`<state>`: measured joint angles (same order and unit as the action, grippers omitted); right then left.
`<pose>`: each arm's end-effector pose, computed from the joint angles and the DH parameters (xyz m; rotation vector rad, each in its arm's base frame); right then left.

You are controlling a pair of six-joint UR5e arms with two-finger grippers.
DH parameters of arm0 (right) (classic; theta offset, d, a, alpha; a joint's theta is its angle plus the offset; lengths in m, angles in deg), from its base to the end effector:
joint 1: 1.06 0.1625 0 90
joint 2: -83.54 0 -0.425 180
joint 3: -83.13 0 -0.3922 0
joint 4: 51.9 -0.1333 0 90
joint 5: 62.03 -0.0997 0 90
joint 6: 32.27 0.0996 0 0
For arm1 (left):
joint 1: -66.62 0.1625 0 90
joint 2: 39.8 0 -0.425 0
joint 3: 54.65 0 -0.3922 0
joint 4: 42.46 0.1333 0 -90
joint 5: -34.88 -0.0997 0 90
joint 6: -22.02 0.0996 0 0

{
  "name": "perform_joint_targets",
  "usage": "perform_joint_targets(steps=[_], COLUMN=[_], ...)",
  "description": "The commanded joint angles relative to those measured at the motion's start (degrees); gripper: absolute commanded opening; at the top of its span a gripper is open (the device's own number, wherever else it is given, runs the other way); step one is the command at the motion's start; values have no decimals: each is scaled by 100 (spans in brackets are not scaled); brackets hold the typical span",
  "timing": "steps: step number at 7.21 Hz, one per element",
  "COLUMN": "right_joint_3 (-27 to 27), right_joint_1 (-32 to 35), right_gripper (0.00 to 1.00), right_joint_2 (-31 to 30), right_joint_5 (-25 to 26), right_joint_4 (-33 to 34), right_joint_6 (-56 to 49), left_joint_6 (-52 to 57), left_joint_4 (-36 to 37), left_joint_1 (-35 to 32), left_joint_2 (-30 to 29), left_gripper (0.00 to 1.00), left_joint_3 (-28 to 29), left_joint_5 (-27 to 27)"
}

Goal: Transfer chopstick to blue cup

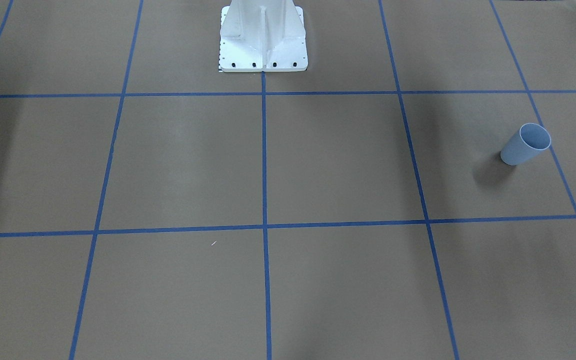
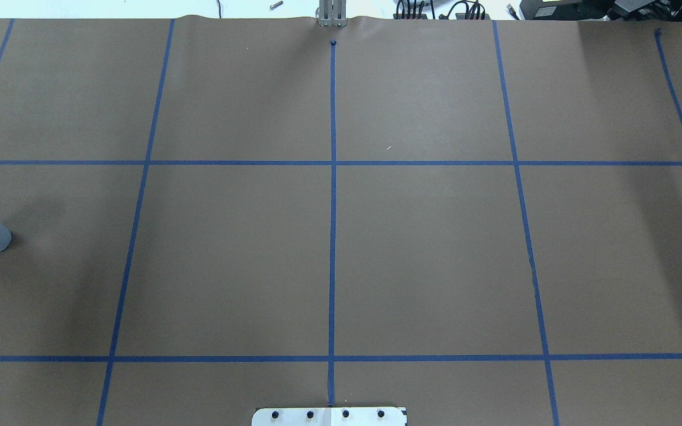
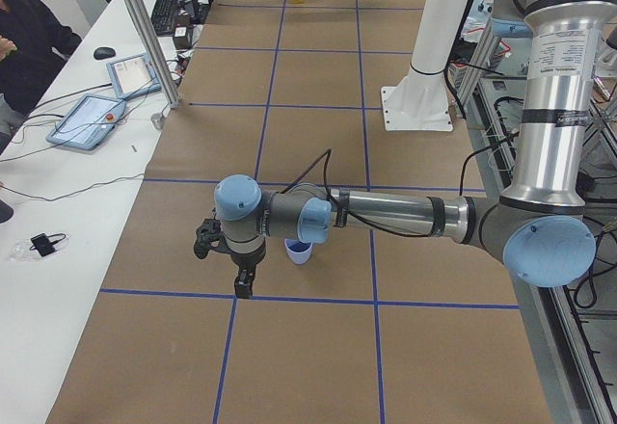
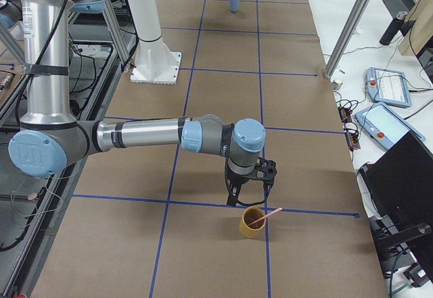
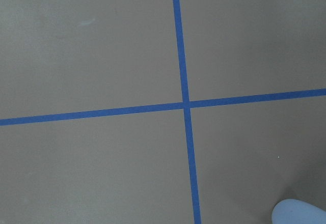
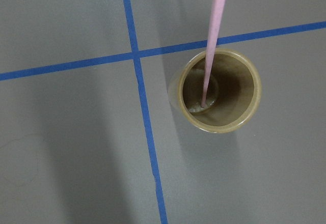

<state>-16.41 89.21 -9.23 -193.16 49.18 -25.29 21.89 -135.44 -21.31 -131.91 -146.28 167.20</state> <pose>0.0700 -0.4624 0.6231 -0.1139 -0.7127 0.1480 -0.0476 -0.5167 0.6231 0.0977 0.7399 0.0756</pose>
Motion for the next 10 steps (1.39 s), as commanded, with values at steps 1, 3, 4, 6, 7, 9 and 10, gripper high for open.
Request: perform_joint_targets(steps=[1,3,4,6,7,9,10], right_joint_3=[-56,-65,-65,-65,-57,-65,-65], right_joint_1=[0,0,0,0,0,0,0], right_gripper=[100,100,100,100,100,100,100], right_joint_2=[5,14,14,14,5,5,14], right_joint_5=[-18,-18,-27,-27,-27,-35,-35], right_joint_4=[0,0,0,0,0,0,0], right_joint_6=[-3,-12,-12,-12,-21,-12,-12], left_joint_6=[5,5,22,5,5,-21,-30], left_joint_4=[17,8,-1,-9,-1,-18,-18], left_joint_1=[-5,-5,-5,4,4,4,13], left_joint_2=[26,44,53,35,9,-26,-35], left_gripper=[98,98,98,98,98,98,98], left_joint_3=[-13,14,22,40,-12,-30,-30], left_joint_5=[4,-5,-5,-13,-5,-5,4])
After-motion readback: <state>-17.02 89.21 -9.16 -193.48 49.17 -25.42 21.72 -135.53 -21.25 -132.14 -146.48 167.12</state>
